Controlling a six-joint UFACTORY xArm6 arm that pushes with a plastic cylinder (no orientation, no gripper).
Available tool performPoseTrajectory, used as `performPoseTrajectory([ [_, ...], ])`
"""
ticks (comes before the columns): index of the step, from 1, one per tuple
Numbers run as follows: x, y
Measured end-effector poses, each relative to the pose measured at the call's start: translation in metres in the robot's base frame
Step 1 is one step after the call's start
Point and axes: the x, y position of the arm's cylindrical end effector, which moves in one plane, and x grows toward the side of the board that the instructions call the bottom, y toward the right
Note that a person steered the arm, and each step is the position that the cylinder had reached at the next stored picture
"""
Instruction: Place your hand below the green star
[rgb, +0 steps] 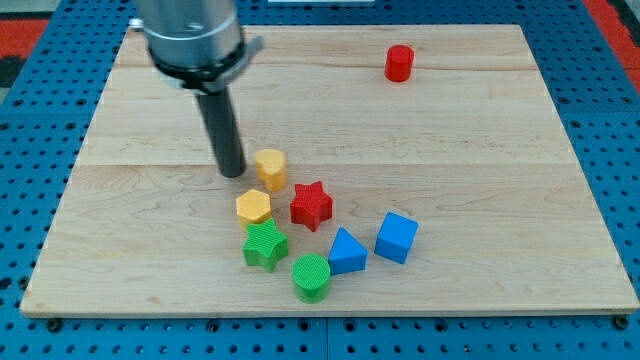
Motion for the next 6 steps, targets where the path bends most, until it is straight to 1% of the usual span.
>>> performPoseTrajectory([
  [1,0.045,-0.054],
  [2,0.162,-0.083],
  [3,0.162,-0.083],
  [5,0.162,-0.064],
  [6,0.162,-0.032],
])
